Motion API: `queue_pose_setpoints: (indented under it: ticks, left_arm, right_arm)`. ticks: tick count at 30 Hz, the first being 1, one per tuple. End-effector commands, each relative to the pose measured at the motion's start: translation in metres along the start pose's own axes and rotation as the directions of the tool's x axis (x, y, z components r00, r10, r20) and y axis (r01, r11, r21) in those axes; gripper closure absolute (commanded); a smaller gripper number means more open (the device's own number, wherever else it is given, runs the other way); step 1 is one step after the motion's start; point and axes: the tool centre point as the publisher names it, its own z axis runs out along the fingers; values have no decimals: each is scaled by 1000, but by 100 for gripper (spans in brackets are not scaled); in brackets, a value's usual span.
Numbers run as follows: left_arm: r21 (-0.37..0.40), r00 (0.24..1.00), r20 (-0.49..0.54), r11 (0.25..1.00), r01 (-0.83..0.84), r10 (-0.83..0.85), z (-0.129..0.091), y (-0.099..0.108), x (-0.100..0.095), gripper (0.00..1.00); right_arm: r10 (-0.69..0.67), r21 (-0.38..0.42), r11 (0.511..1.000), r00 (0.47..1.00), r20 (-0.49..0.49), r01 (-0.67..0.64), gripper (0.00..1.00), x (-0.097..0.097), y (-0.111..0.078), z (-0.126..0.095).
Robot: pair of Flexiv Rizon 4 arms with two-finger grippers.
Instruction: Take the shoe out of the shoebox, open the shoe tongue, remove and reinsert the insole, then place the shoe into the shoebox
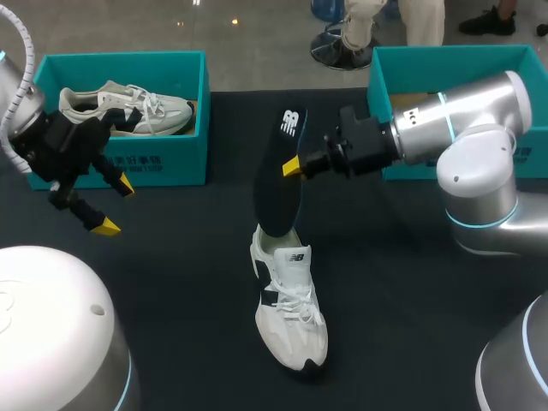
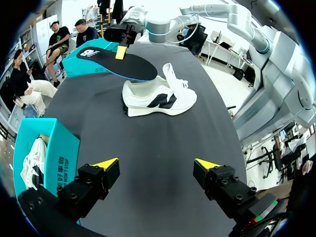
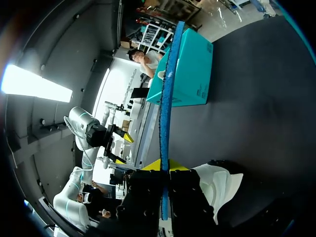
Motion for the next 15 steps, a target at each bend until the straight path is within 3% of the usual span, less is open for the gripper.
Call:
queue_pose_setpoints:
  ticks: [1,15]
  left_arm:
    - [-2,1000,1,1000,0,0,0,1,1,0]
    - [-2,1000,1,1000,0,0,0,1,1,0]
  right_arm:
    - [0,0,1000,1000,4,0,100,0,1,2]
    - [-148,-27,989,986,-81,146,100,-1,3,23]
